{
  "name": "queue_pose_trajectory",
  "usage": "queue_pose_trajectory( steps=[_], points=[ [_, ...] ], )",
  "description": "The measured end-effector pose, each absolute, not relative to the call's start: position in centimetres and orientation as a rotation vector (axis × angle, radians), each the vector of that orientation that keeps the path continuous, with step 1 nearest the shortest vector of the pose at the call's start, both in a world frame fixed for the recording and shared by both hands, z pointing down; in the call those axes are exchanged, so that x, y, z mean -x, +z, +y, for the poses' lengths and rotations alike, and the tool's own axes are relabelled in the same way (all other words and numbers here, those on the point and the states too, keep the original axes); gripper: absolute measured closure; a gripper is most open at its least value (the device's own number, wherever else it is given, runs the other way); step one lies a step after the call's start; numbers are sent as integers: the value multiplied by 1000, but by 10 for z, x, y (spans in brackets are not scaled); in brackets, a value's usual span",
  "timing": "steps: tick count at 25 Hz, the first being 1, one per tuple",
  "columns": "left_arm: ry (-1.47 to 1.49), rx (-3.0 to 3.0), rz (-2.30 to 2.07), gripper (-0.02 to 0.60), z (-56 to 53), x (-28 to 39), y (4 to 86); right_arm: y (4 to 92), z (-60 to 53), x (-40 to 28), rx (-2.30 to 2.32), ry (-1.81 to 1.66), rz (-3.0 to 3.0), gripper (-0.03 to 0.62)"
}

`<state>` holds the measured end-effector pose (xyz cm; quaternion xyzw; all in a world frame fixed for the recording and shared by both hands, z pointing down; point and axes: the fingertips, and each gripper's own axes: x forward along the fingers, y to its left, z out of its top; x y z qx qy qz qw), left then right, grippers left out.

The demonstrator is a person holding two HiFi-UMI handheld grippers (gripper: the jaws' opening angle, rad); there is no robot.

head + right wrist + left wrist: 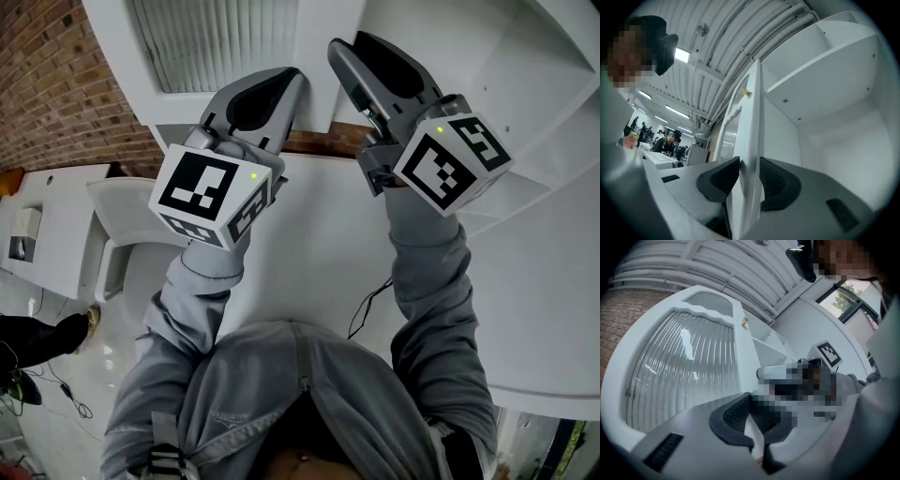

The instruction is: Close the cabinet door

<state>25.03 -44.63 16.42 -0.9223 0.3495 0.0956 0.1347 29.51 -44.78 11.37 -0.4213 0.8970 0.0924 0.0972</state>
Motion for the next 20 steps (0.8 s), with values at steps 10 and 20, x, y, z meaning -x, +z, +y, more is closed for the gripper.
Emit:
queue_pose_trajectory(
  steps=[10,20],
  points=[
    [292,2677,1019,578,-458,-249,163,119,-460,-299,1289,259,2642,450],
    [300,2677,1005,580,-459,-253,163,121,-461,-306,1326,246,2612,442]
  ],
)
